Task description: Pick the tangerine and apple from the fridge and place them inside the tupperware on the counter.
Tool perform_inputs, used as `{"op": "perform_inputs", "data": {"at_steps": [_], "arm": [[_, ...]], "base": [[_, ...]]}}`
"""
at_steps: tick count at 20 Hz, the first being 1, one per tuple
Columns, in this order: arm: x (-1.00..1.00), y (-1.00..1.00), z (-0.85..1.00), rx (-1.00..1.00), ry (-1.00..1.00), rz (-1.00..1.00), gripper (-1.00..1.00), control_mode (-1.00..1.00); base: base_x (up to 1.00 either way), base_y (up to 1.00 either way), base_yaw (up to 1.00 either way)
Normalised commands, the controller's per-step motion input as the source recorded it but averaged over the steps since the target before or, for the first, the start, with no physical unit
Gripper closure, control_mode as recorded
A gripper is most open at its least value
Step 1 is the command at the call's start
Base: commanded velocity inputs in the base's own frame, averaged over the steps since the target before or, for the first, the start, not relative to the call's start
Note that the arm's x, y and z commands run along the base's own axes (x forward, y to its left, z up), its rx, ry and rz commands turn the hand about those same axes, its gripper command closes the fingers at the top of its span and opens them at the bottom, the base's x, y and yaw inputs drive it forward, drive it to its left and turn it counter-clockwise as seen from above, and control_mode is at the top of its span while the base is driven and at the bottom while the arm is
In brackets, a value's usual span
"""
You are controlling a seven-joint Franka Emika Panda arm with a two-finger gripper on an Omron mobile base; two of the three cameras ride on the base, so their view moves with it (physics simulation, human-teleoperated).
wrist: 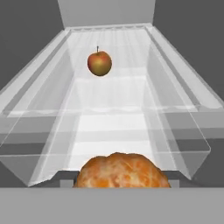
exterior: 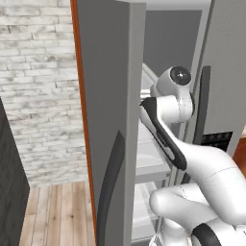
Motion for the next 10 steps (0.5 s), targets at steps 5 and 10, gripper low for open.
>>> {"op": "perform_inputs", "data": {"at_steps": [5,10], "arm": [[-0.74,-0.13,0.24,0.0,0.13,0.0,1.0,-1.0],[-0.69,-0.06,0.26,0.0,0.11,0.0,1.0,-1.0]], "base": [[0.0,0.0,0.0],[0.0,0.0,0.0]]}}
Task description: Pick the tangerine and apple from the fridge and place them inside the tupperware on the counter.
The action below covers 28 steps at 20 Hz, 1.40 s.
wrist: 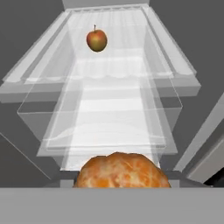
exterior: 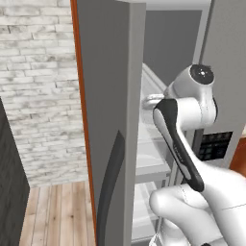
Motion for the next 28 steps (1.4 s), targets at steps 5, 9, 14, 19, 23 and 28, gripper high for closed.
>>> {"op": "perform_inputs", "data": {"at_steps": [5,9,14,19,23,28], "arm": [[-0.41,-0.03,0.08,0.0,0.03,0.0,1.0,1.0],[0.0,0.0,0.0,0.0,0.0,0.0,1.0,1.0],[0.0,0.0,0.0,0.0,0.0,0.0,1.0,1.0],[0.0,0.0,0.0,0.0,0.0,0.0,1.0,1.0],[0.0,0.0,0.0,0.0,0.0,0.0,1.0,1.0],[0.0,0.0,0.0,0.0,0.0,0.0,1.0,1.0]], "base": [[-0.31,-0.01,0.0],[-0.94,-0.23,-0.39],[-0.7,-0.65,-0.57],[-0.1,-0.88,-0.17],[0.1,-0.91,-0.03],[0.31,-0.97,0.0]]}}
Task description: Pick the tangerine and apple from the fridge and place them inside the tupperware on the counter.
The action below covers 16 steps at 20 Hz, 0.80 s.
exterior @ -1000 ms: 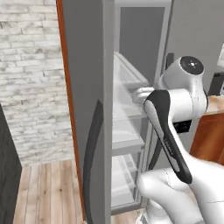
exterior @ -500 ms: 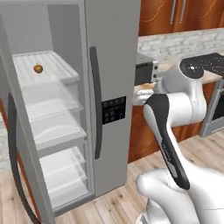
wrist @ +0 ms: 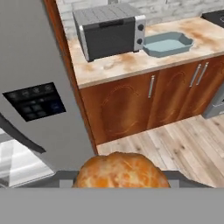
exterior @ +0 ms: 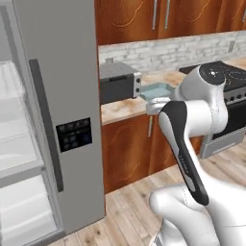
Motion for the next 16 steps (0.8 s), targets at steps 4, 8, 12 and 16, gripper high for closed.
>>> {"op": "perform_inputs", "data": {"at_steps": [4,8,12,16], "arm": [[0.0,0.0,0.0,0.0,0.0,0.0,1.0,1.0],[0.0,0.0,0.0,0.0,0.0,0.0,1.0,1.0],[0.0,0.0,0.0,0.0,0.0,0.0,1.0,1.0],[0.0,0.0,0.0,0.0,0.0,0.0,1.0,1.0]], "base": [[0.62,-0.95,0.0],[0.85,-0.85,0.0],[0.99,-0.76,0.0],[1.0,-0.72,0.0]]}}
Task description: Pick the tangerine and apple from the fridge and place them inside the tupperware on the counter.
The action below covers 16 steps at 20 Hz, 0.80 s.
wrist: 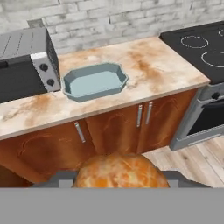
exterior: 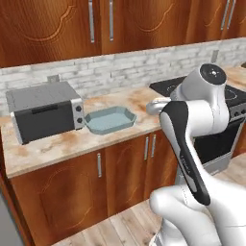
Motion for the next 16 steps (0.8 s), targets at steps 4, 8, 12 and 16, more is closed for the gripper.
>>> {"op": "perform_inputs", "data": {"at_steps": [4,8,12,16], "arm": [[0.0,0.0,0.0,0.0,0.0,0.0,1.0,1.0],[0.0,0.0,0.0,0.0,0.0,0.0,1.0,1.0],[0.0,0.0,0.0,0.0,0.0,0.0,1.0,1.0],[0.0,0.0,0.0,0.0,0.0,0.0,1.0,1.0]], "base": [[1.0,-0.4,0.2],[0.91,-0.03,0.62],[0.73,-0.16,0.72],[0.58,-0.4,0.19]]}}
